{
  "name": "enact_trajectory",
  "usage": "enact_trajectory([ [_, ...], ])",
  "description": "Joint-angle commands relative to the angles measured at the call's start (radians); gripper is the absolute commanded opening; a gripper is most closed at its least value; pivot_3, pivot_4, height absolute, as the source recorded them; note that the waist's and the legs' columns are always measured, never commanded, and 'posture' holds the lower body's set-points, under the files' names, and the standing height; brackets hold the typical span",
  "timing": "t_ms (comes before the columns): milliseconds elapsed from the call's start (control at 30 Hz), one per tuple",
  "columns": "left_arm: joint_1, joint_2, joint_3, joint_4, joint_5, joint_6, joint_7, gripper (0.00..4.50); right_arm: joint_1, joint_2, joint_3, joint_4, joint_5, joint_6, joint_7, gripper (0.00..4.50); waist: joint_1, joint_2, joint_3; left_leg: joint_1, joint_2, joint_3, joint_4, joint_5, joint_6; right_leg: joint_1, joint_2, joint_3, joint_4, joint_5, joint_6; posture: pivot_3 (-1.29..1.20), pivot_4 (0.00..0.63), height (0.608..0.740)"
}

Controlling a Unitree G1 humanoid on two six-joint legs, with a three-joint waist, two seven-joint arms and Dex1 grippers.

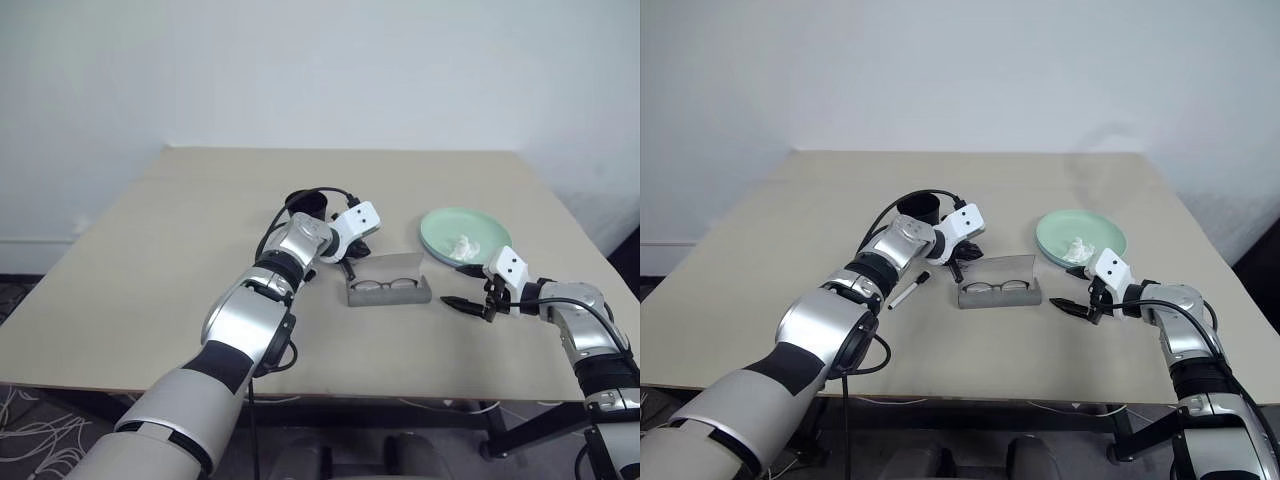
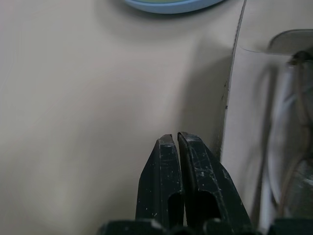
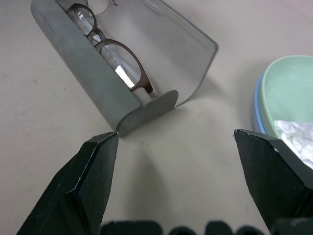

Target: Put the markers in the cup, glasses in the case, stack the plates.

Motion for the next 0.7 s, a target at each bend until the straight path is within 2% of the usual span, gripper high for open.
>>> enact_trajectory([
  [33,0.022,0.020,-0.012,-0.028,-0.003,-0.008,-0.120,0.07,-0.043,-0.006,-0.018,-0.003,0.008,-0.022,-0.006,4.09,0.000,0.000,0.000,0.000,0.000,0.000,0.000,0.000,0.000,0.000,0.000,0.000,0.000,0.000,0.000,0.00,0.000,0.733],
  [200,0.060,0.036,-0.043,-0.080,0.003,-0.042,-0.254,0.07,-0.063,-0.002,-0.013,0.023,0.003,-0.031,-0.006,4.09,0.000,0.000,0.000,-0.001,0.000,0.000,0.000,0.000,0.000,-0.001,0.000,0.000,0.000,0.000,0.000,0.00,0.000,0.733],
  [333,0.094,0.045,-0.076,-0.123,0.011,-0.053,-0.289,0.07,-0.075,0.000,-0.009,0.038,0.001,-0.040,-0.003,4.09,0.001,0.000,0.000,-0.001,0.000,-0.001,0.000,0.000,0.000,-0.001,0.000,0.000,0.000,0.000,0.000,0.00,0.000,0.733],
  [467,0.103,0.046,-0.073,-0.145,0.001,-0.050,-0.231,0.07,-0.084,0.004,-0.003,0.046,0.000,-0.045,0.000,4.09,0.001,0.000,0.000,-0.001,0.000,-0.001,0.000,-0.001,0.001,-0.001,-0.001,0.000,0.000,0.000,0.000,0.00,0.000,0.733],
  [600,0.096,0.048,-0.012,-0.174,-0.052,-0.101,-0.121,0.07,-0.091,0.006,0.002,0.046,0.000,-0.045,0.002,4.09,0.001,0.000,0.000,-0.001,0.000,-0.001,0.000,-0.001,0.001,-0.001,-0.001,0.000,0.000,0.000,0.000,0.00,0.000,0.733],
  [700,0.101,0.064,0.032,-0.217,-0.098,-0.112,-0.112,0.07,-0.089,0.005,0.003,0.037,0.003,-0.044,0.004,4.09,0.001,0.000,0.000,-0.001,0.001,-0.001,0.001,0.000,0.001,-0.001,-0.001,0.000,0.000,0.000,0.000,0.00,0.000,0.733],
])
